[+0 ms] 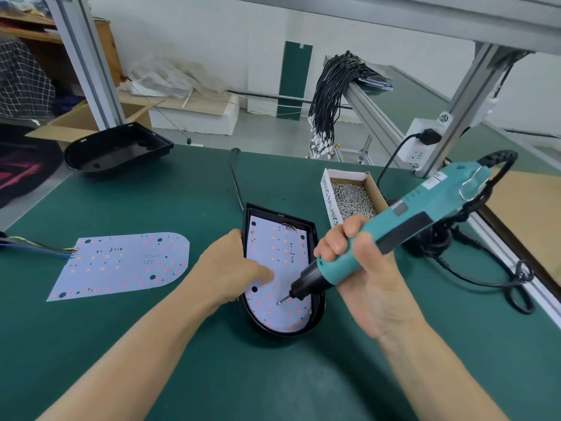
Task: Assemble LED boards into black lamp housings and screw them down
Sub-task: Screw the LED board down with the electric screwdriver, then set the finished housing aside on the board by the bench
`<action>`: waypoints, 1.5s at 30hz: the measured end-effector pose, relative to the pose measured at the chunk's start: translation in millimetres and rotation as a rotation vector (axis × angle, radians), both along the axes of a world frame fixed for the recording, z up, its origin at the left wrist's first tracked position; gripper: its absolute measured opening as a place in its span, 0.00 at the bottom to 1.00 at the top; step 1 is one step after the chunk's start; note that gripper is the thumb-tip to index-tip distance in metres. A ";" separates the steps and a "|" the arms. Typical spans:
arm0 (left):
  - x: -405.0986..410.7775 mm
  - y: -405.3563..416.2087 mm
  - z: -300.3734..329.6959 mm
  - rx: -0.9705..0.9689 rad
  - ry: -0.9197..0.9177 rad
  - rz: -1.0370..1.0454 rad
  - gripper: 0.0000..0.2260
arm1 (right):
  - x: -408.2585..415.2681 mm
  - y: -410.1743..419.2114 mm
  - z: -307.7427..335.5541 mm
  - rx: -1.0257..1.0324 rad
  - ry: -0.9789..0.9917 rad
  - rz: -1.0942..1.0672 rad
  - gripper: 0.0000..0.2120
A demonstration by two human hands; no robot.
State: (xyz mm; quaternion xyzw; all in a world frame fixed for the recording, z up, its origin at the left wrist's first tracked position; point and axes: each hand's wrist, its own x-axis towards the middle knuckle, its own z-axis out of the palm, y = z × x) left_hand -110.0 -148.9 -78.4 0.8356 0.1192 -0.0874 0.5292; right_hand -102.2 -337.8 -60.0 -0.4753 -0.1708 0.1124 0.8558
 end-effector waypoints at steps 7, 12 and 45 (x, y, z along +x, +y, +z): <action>0.8 -0.3 1.5 -0.028 0.022 0.002 0.24 | 6.4 -8.6 0.2 -0.007 -0.074 0.205 0.17; 1.4 -1.2 5.1 -0.044 0.052 0.002 0.24 | 19.3 -16.2 7.2 -0.085 -0.271 0.526 0.14; -9.2 -26.4 38.8 -0.760 -0.163 0.166 0.11 | 3.2 -10.5 16.6 -0.338 0.191 0.013 0.16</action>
